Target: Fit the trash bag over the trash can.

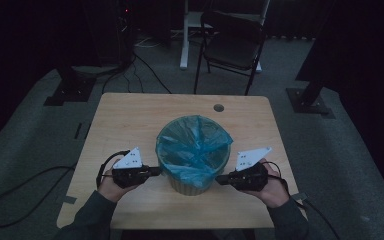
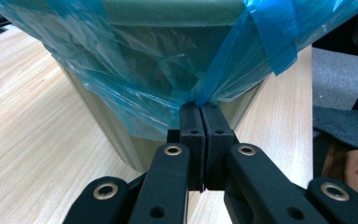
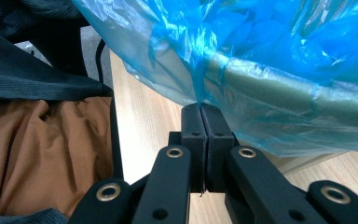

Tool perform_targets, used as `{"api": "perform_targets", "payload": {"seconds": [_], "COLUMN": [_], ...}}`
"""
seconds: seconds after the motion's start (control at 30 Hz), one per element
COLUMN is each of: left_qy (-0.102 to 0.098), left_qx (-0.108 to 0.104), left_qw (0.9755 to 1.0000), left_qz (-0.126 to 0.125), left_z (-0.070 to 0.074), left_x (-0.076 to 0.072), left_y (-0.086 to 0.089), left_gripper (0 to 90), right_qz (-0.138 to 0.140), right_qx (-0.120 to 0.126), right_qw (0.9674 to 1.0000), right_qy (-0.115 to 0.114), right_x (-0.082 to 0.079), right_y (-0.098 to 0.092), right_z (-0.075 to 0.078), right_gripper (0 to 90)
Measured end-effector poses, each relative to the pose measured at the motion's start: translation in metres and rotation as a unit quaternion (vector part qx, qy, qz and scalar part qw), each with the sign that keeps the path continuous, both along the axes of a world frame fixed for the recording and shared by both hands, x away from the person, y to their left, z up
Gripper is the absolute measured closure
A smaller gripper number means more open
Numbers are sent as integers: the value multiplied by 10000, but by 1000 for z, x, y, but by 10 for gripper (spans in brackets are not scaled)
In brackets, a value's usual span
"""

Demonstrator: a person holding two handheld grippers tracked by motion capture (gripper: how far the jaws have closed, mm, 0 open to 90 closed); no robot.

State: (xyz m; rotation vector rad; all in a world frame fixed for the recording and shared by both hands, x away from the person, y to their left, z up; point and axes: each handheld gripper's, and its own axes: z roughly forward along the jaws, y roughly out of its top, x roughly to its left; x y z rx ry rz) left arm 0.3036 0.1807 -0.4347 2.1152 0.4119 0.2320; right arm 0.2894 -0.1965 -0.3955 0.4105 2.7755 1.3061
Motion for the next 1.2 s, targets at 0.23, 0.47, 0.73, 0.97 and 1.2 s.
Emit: {"api": "perform_targets", "payload": {"seconds": [0.23,0.47,0.73,0.97,1.2], "left_qy": [-2,-27,-52,-68,-40], "left_qx": [16,17,-28,-65,-87], "left_qw": [10000,10000,10000,9999,9999], "left_qz": [2,-17,-25,-38,-70], "left_z": [-1,1,1,2,0], "left_x": [0,-1,-3,-4,-5], "left_y": [-1,-2,-1,-1,-1], "left_gripper": [890,890,889,889,889], "right_qz": [-66,-46,101,249,286], "right_qx": [114,319,240,-8,-148], "right_qw": [9999,9995,9997,9997,9995], "right_qy": [-87,-39,-40,-6,47], "right_x": [-2,-2,-3,-3,-1], "right_y": [-2,-3,4,8,9], "right_z": [2,5,3,-4,-8], "right_gripper": [813,773,900,900,900]}}
